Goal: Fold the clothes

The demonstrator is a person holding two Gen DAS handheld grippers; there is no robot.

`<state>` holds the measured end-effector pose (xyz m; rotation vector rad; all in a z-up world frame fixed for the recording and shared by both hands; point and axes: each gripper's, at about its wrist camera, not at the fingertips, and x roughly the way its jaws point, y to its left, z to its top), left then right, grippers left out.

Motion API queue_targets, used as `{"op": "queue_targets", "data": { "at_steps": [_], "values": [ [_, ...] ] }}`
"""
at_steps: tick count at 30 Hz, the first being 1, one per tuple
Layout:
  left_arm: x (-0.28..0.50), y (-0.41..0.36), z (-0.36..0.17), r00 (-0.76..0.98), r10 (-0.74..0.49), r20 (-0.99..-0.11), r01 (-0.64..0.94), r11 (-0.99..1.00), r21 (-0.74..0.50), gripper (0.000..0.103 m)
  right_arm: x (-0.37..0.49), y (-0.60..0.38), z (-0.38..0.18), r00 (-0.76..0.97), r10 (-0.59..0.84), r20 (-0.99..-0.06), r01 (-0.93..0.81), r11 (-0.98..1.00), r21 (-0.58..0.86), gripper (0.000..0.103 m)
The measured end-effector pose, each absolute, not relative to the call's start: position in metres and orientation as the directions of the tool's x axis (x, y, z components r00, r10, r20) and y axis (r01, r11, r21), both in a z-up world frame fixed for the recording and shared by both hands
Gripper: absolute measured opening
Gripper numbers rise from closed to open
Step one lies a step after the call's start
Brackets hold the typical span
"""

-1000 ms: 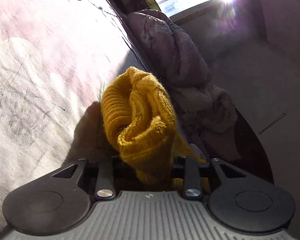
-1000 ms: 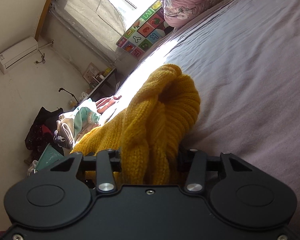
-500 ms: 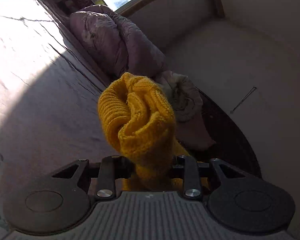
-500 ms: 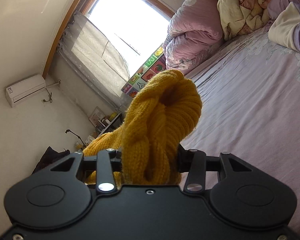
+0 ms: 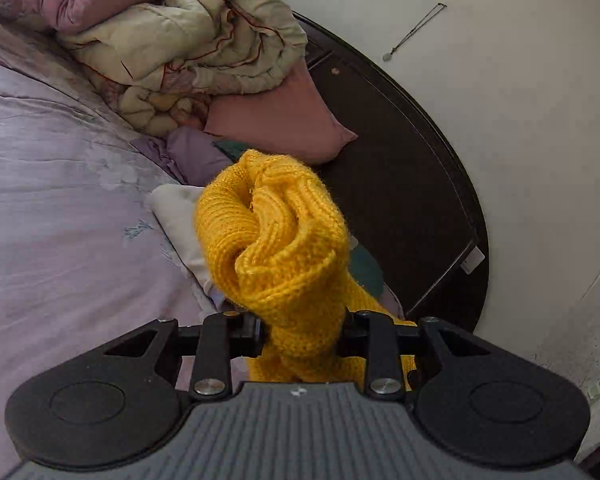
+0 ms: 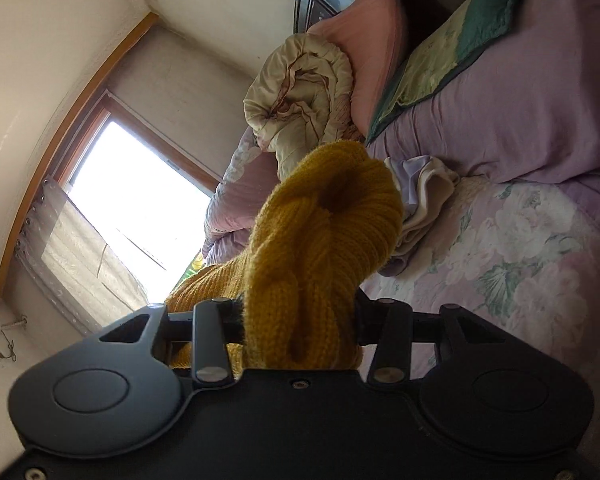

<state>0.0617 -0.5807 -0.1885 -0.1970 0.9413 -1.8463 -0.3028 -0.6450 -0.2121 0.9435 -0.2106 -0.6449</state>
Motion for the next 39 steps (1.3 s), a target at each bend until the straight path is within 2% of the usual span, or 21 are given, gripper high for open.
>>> {"op": "queue_targets", "data": {
  "at_steps": [4,8,9,10,11,12,13,14,19,20,23,25,27,28,32,33,35,36,39],
  "values": [
    [0.03,-0.644,-0.197,-0.625,-0.729,-0.279,0.645,-0.282,-0.71,0.03,-0.336,-0.645,-0.223,0.696,-0.708,-0.114,0.481,0.343,0.807,0.044],
    [0.013,-0.693,-0.222,-0.715,-0.639,-0.284,0.558,-0.276,-0.783,0.03,-0.358,-0.652,-0.243,0.612,-0.776,-0.154,0.511,0.239,0.826,0.044],
    [0.011,-0.704,-0.235,-0.72,-0.627,-0.298,0.555,-0.262,-0.79,0.03,-0.359,-0.654,-0.249,0.602,-0.78,-0.17,0.518,0.22,0.826,0.049],
    [0.014,-0.714,-0.251,-0.705,-0.626,-0.333,0.569,-0.219,-0.793,0.031,-0.356,-0.658,-0.259,0.598,-0.775,-0.204,0.538,0.2,0.819,0.051],
    [0.016,-0.718,-0.27,-0.663,-0.628,-0.407,0.604,-0.128,-0.786,0.032,-0.352,-0.666,-0.275,0.596,-0.758,-0.266,0.574,0.17,0.801,0.052],
    [0.019,-0.721,-0.29,-0.616,-0.622,-0.484,0.637,-0.032,-0.77,0.036,-0.353,-0.674,-0.294,0.604,-0.726,-0.328,0.586,0.125,0.801,0.064],
    [0.022,-0.718,-0.302,-0.624,-0.638,-0.452,0.608,-0.033,-0.793,0.038,-0.356,-0.678,-0.302,0.612,-0.711,-0.345,0.583,0.111,0.805,0.07],
    [0.024,-0.715,-0.305,-0.631,-0.651,-0.423,0.582,-0.036,-0.812,0.039,-0.359,-0.679,-0.303,0.617,-0.708,-0.342,0.581,0.118,0.805,0.071],
    [0.027,-0.701,-0.289,-0.614,-0.647,-0.451,0.615,-0.035,-0.787,0.05,-0.37,-0.68,-0.293,0.637,-0.695,-0.334,0.595,0.168,0.786,0.072],
    [0.029,-0.696,-0.282,-0.601,-0.65,-0.465,0.64,-0.043,-0.767,0.05,-0.374,-0.676,-0.287,0.631,-0.692,-0.35,0.623,0.183,0.761,0.072],
    [0.029,-0.657,-0.239,-0.466,-0.731,-0.499,0.811,-0.129,-0.57,0.05,-0.389,-0.656,-0.262,0.602,-0.719,-0.346,0.712,0.287,0.641,0.071],
    [0.023,-0.639,-0.212,-0.424,-0.805,-0.415,0.863,-0.221,-0.454,0.05,-0.395,-0.642,-0.241,0.582,-0.76,-0.291,0.757,0.374,0.535,0.071],
    [0.011,-0.639,-0.196,-0.452,-0.831,-0.323,0.862,-0.315,-0.396,0.05,-0.389,-0.643,-0.223,0.603,-0.76,-0.242,0.764,0.463,0.45,0.071],
    [0.001,-0.652,-0.193,-0.448,-0.834,-0.323,0.872,-0.328,-0.364,0.05,-0.382,-0.651,-0.217,0.623,-0.747,-0.231,0.755,0.499,0.425,0.071],
    [-0.033,-0.709,-0.196,-0.454,-0.806,-0.381,0.889,-0.375,-0.264,0.05,-0.345,-0.7,-0.207,0.685,-0.691,-0.229,0.715,0.58,0.391,0.071],
    [-0.044,-0.725,-0.207,-0.442,-0.776,-0.45,0.897,-0.372,-0.24,0.05,-0.338,-0.714,-0.21,0.686,-0.682,-0.253,0.718,0.576,0.392,0.071],
    [-0.064,-0.747,-0.241,-0.352,-0.673,-0.651,0.93,-0.33,-0.162,0.049,-0.325,-0.74,-0.228,0.675,-0.643,-0.362,0.736,0.546,0.401,0.07],
    [-0.069,-0.745,-0.249,-0.352,-0.696,-0.626,0.926,-0.357,-0.123,0.05,-0.321,-0.747,-0.238,0.669,-0.619,-0.411,0.742,0.533,0.406,0.07],
    [-0.049,-0.742,-0.236,-0.423,-0.693,-0.584,0.906,-0.331,-0.264,0.05,-0.316,-0.744,-0.242,0.664,-0.617,-0.422,0.747,0.581,0.325,0.069]
  ]
}}
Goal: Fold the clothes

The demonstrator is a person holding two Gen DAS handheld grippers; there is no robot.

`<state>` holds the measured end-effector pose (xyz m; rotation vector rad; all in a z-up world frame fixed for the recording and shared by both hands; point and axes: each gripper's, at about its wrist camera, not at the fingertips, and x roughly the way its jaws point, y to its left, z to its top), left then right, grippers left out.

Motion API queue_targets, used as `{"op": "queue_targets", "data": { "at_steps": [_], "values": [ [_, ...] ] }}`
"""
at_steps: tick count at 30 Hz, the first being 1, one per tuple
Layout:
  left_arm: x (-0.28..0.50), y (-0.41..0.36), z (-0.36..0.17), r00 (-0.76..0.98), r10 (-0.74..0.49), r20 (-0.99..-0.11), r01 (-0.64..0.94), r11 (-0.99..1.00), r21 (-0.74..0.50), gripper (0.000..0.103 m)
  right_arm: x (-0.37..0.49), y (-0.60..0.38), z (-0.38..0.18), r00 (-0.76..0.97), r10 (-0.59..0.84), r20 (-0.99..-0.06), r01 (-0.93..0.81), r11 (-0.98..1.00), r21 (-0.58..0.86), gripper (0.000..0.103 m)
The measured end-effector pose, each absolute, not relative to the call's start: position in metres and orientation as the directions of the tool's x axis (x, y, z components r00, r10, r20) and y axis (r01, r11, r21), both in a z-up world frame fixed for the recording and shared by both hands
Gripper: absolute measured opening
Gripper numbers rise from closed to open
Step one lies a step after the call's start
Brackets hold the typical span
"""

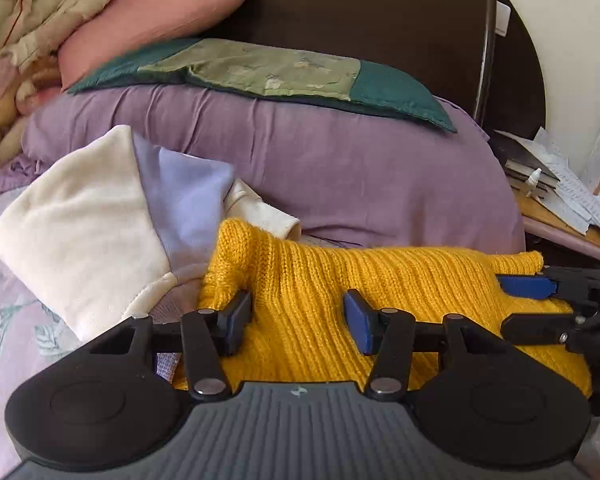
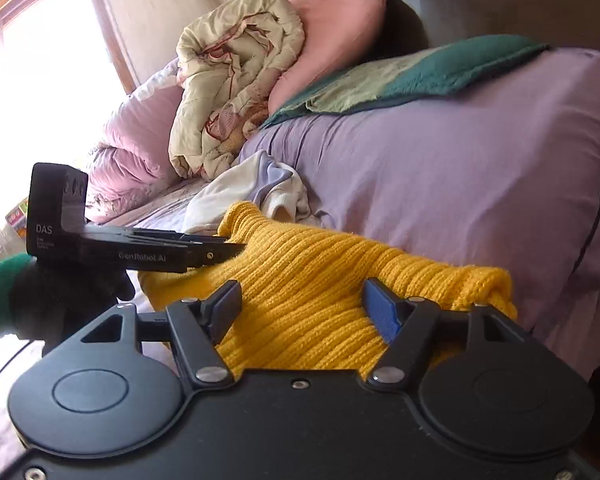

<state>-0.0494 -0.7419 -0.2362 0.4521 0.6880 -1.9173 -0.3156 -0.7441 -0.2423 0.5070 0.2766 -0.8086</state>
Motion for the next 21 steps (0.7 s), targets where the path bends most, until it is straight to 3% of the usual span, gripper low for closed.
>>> {"op": "queue_targets", "data": {
  "at_steps": [4,7,10,15,18,19,21],
  "values": [
    [0.027,-0.724,-0.224,-0.405,-0.837,-0.369,0.824,-0.159,-0.544,0.054,-0.321,-0.74,-0.238,0.673,-0.607,-0.422,0.738,0.588,0.332,0.069],
    [0.081,-0.725,-0.245,-0.239,-0.88,-0.411,0.776,0.081,-0.625,0.057,-0.32,-0.739,-0.241,0.671,-0.608,-0.424,0.74,0.585,0.332,0.071],
    [0.114,-0.74,-0.275,-0.225,-0.861,-0.456,0.681,0.196,-0.705,0.058,-0.319,-0.74,-0.241,0.674,-0.604,-0.426,0.738,0.578,0.348,0.074],
    [0.123,-0.787,-0.294,-0.29,-0.861,-0.417,0.592,0.181,-0.785,0.059,-0.317,-0.743,-0.243,0.677,-0.6,-0.426,0.735,0.58,0.351,0.075],
    [0.114,-0.817,-0.293,-0.321,-0.835,-0.448,0.658,0.144,-0.739,0.059,-0.312,-0.745,-0.244,0.674,-0.603,-0.427,0.737,0.586,0.337,0.078],
    [0.113,-0.822,-0.293,-0.333,-0.831,-0.445,0.674,0.12,-0.729,0.045,-0.309,-0.745,-0.244,0.67,-0.605,-0.429,0.74,0.588,0.326,0.079],
    [0.113,-0.822,-0.288,-0.326,-0.855,-0.403,0.686,0.08,-0.724,0.029,-0.307,-0.745,-0.245,0.665,-0.611,-0.431,0.745,0.587,0.317,0.081]
  ]
}}
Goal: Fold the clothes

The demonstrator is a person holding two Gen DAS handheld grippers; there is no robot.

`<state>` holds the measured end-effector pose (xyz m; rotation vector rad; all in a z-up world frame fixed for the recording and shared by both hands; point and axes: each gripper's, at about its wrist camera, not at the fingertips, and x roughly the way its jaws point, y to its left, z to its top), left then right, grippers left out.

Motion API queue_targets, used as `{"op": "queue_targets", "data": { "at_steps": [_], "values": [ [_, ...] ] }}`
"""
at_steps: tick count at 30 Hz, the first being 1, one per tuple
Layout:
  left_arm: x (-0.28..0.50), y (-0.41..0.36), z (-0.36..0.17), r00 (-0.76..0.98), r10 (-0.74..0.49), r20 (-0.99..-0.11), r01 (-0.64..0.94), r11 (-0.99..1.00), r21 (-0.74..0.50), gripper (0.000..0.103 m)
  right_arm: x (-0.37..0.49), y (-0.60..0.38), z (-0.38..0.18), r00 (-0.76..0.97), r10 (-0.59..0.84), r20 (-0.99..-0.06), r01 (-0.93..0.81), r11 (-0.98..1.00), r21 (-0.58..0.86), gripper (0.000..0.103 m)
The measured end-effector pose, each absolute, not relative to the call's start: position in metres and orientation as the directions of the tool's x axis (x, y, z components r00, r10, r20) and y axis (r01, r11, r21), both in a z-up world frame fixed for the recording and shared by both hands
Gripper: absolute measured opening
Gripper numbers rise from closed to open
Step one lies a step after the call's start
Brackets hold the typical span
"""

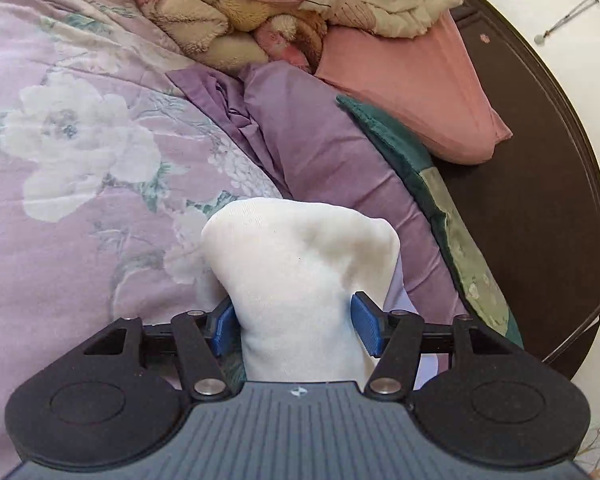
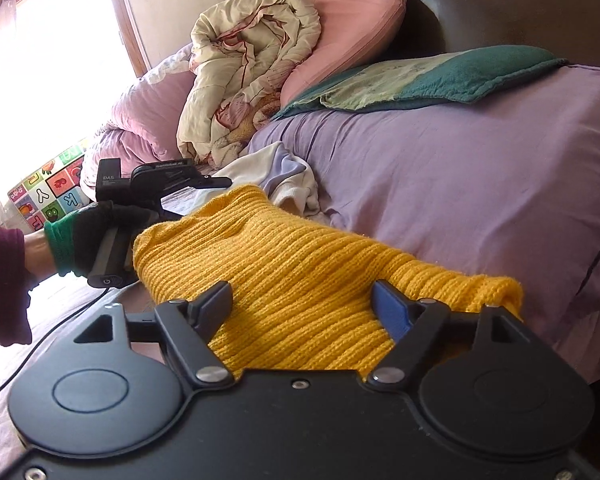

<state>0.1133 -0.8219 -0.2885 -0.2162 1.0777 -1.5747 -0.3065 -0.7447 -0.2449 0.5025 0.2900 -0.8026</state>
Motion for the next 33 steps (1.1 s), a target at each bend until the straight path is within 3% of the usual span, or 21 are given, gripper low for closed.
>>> {"op": "queue_targets", "data": {
  "at_steps": [3,5,7,8,10,12,16,19,24,27,29,31,32,33],
  "values": [
    [0.129,-0.797,-0.284,-0.186,-0.936,-0.3,0.626,0.123,-0.77,0.026,-0.306,-0.743,-0.245,0.658,-0.62,-0.428,0.752,0.577,0.32,0.08],
    [0.138,-0.791,-0.299,-0.113,-0.926,-0.36,0.578,0.233,-0.782,0.026,-0.304,-0.742,-0.245,0.647,-0.63,-0.43,0.762,0.563,0.32,0.08],
    [0.138,-0.796,-0.304,-0.158,-0.896,-0.416,0.61,0.242,-0.754,0.029,-0.301,-0.74,-0.244,0.633,-0.641,-0.435,0.773,0.554,0.309,0.082],
    [0.14,-0.798,-0.302,-0.172,-0.887,-0.429,0.606,0.248,-0.756,0.032,-0.299,-0.74,-0.244,0.629,-0.643,-0.436,0.776,0.552,0.305,0.084],
    [0.145,-0.799,-0.293,-0.216,-0.864,-0.454,0.598,0.251,-0.761,0.054,-0.3,-0.739,-0.242,0.633,-0.643,-0.431,0.774,0.549,0.316,0.084],
    [0.144,-0.783,-0.279,-0.181,-0.868,-0.462,0.645,0.25,-0.722,0.064,-0.304,-0.738,-0.238,0.639,-0.645,-0.419,0.769,0.544,0.336,0.084],
    [0.112,-0.714,-0.278,-0.328,-0.87,-0.367,0.58,0.121,-0.806,0.064,-0.318,-0.728,-0.23,0.647,-0.654,-0.391,0.762,0.553,0.336,0.084],
    [0.066,-0.67,-0.296,-0.428,-0.836,-0.344,0.502,0.097,-0.86,0.065,-0.327,-0.722,-0.231,0.647,-0.654,-0.392,0.762,0.564,0.317,0.084],
    [0.013,-0.65,-0.306,-0.436,-0.839,-0.326,0.453,0.109,-0.885,0.069,-0.329,-0.724,-0.24,0.648,-0.641,-0.41,0.76,0.575,0.303,0.084],
    [-0.004,-0.668,-0.305,-0.467,-0.815,-0.342,0.42,0.136,-0.897,0.069,-0.328,-0.724,-0.241,0.645,-0.645,-0.409,0.762,0.579,0.289,0.084],
    [-0.019,-0.676,-0.301,-0.447,-0.799,-0.402,0.51,0.142,-0.849,0.069,-0.328,-0.723,-0.243,0.644,-0.648,-0.408,0.763,0.584,0.276,0.084],
    [-0.029,-0.676,-0.3,-0.423,-0.809,-0.408,0.549,0.129,-0.826,0.065,-0.328,-0.721,-0.246,0.642,-0.65,-0.407,0.764,0.59,0.263,0.084],
    [-0.032,-0.679,-0.3,-0.435,-0.804,-0.405,0.562,0.109,-0.82,0.053,-0.328,-0.721,-0.247,0.641,-0.651,-0.406,0.764,0.592,0.256,0.084],
    [-0.035,-0.681,-0.3,-0.45,-0.798,-0.402,0.574,0.087,-0.814,0.034,-0.328,-0.721,-0.246,0.639,-0.654,-0.404,0.766,0.589,0.259,0.084]
  ]
}}
